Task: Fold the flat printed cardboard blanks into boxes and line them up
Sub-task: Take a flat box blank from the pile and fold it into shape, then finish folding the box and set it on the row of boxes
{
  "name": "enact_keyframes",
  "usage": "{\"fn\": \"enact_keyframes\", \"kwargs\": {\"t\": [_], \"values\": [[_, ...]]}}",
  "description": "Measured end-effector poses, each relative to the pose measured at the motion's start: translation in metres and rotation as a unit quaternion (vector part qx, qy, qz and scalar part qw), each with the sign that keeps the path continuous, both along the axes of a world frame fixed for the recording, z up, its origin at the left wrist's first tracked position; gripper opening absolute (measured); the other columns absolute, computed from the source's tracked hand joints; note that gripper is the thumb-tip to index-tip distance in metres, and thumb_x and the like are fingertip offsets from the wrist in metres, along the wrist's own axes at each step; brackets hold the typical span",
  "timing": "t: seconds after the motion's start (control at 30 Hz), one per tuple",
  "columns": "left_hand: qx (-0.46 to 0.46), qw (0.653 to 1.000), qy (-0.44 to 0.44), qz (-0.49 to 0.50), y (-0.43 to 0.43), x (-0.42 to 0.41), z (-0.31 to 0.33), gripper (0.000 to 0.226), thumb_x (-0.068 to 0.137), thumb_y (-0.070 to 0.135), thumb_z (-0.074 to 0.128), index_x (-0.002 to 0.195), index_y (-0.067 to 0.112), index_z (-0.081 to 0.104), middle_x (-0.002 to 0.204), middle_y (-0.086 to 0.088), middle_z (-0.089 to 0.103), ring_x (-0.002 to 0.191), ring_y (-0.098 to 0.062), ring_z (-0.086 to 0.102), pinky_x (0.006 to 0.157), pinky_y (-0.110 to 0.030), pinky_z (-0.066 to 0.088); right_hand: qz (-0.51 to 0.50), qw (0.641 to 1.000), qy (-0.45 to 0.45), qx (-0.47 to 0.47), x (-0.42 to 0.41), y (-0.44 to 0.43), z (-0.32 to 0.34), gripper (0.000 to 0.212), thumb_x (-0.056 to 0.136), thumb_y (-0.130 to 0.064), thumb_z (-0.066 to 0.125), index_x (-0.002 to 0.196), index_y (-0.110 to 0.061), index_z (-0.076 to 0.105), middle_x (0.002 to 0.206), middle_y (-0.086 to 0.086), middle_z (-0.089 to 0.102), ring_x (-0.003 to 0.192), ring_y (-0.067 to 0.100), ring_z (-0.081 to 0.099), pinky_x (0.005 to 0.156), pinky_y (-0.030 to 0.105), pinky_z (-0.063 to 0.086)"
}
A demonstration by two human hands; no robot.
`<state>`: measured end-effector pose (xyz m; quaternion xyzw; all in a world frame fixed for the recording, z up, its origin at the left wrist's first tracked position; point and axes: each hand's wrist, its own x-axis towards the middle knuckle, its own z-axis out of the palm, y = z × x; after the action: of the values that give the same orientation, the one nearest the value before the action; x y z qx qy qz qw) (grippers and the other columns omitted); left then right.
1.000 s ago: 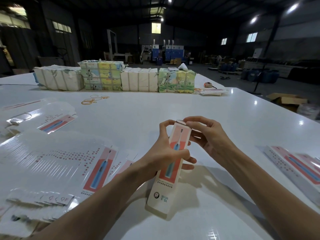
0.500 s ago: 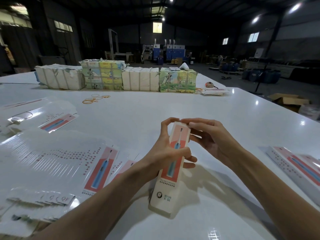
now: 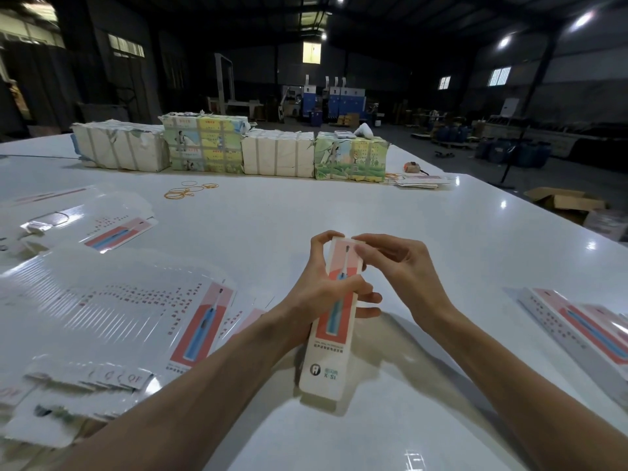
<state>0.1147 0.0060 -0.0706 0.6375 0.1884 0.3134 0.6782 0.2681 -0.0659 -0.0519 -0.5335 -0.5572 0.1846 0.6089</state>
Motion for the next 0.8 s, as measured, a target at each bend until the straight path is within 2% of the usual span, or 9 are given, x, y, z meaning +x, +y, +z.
{"fn": "enact_keyframes", "kwargs": {"t": [0.13,0.27,0.33,0.4,0.5,0.57,0.63,0.73,0.8], "values": [[0.004,1.0,-0.008,0.026,-0.002,-0.001,-0.003,0.081,0.085,0.01,0.086,0.134,0.048,0.032,0.115,-0.018,0.066,0.088,-0.036,0.079,0.073,-0.041,0.065,0.001,1.0,-0.009,-0.007,0.001,0.004,-0.008,0.016,0.102,-0.025,0.067,0.114,-0.024,0.077,0.104,-0.01,0.079,0.1,0.017,0.077,0.083,0.028,0.064],[-0.029,0.996,-0.047,0.066,-0.003,0.002,0.001,0.07,0.084,0.035,0.08,0.135,0.044,0.033,0.117,-0.017,0.067,0.084,-0.031,0.077,0.074,-0.038,0.064,-0.033,0.997,-0.069,-0.014,-0.002,0.008,-0.015,0.031,0.106,-0.027,0.061,0.137,-0.029,0.061,0.125,-0.012,0.069,0.113,0.008,0.07,0.087,0.022,0.061],[-0.043,0.992,-0.084,0.086,-0.003,0.003,0.004,0.057,0.095,0.041,0.07,0.138,0.037,0.034,0.117,-0.019,0.065,0.088,-0.029,0.075,0.079,-0.043,0.063,-0.037,0.992,-0.118,-0.007,-0.007,0.008,-0.015,0.027,0.106,-0.032,0.06,0.131,-0.041,0.055,0.128,-0.01,0.061,0.112,0.005,0.067,0.084,0.02,0.06],[-0.095,0.982,-0.142,0.085,-0.005,0.004,0.008,0.045,0.105,0.038,0.059,0.141,0.031,0.034,0.117,-0.017,0.062,0.091,-0.027,0.073,0.082,-0.047,0.062,-0.05,0.979,-0.197,-0.025,-0.013,0.005,-0.013,0.019,0.104,-0.048,0.056,0.124,-0.047,0.055,0.123,-0.014,0.055,0.11,-0.001,0.062,0.082,0.016,0.055],[-0.191,0.958,-0.203,0.067,-0.006,0.001,0.012,0.051,0.105,0.042,0.057,0.148,0.025,0.036,0.129,-0.02,0.055,0.1,-0.028,0.071,0.077,-0.044,0.062,-0.046,0.95,-0.298,-0.082,-0.02,-0.001,-0.011,0.059,0.093,-0.074,0.053,0.137,-0.035,0.053,0.127,-0.016,0.047,0.112,-0.001,0.055,0.09,0.02,0.051],[-0.188,0.966,-0.173,0.03,-0.007,0.0,0.013,0.061,0.104,0.051,0.053,0.155,0.023,0.035,0.144,-0.027,0.05,0.121,-0.035,0.064,0.086,-0.045,0.061,-0.05,0.929,-0.35,-0.107,-0.023,-0.005,-0.007,0.068,0.093,-0.071,0.059,0.145,-0.029,0.044,0.133,-0.01,0.041,0.112,0.005,0.053,0.09,0.022,0.055],[-0.157,0.978,-0.133,0.024,-0.008,0.0,0.013,0.063,0.103,0.055,0.051,0.158,0.032,0.031,0.148,-0.017,0.052,0.13,-0.035,0.061,0.091,-0.046,0.062,-0.065,0.926,-0.356,-0.108,-0.019,-0.011,-0.002,0.064,0.097,-0.056,0.064,0.148,-0.023,0.045,0.14,-0.003,0.043,0.115,0.011,0.054,0.093,0.026,0.057],[-0.038,0.997,-0.029,0.066,-0.011,-0.001,0.008,0.057,0.1,0.057,0.052,0.151,0.048,0.028,0.133,0.001,0.061,0.121,-0.022,0.066,0.093,-0.036,0.061,-0.126,0.913,-0.369,-0.116,0.004,-0.027,0.006,0.059,0.098,-0.035,0.071,0.15,-0.016,0.05,0.147,0.007,0.048,0.124,0.022,0.056,0.096,0.029,0.057],[0.017,0.997,0.021,0.078,-0.01,-0.001,0.001,0.043,0.104,0.049,0.057,0.143,0.043,0.041,0.12,-0.001,0.07,0.113,-0.018,0.07,0.093,-0.033,0.061,-0.182,0.893,-0.383,-0.149,0.027,-0.045,0.009,0.06,0.096,-0.032,0.074,0.15,-0.017,0.051,0.149,0.008,0.049,0.125,0.024,0.056,0.096,0.031,0.058]]}}
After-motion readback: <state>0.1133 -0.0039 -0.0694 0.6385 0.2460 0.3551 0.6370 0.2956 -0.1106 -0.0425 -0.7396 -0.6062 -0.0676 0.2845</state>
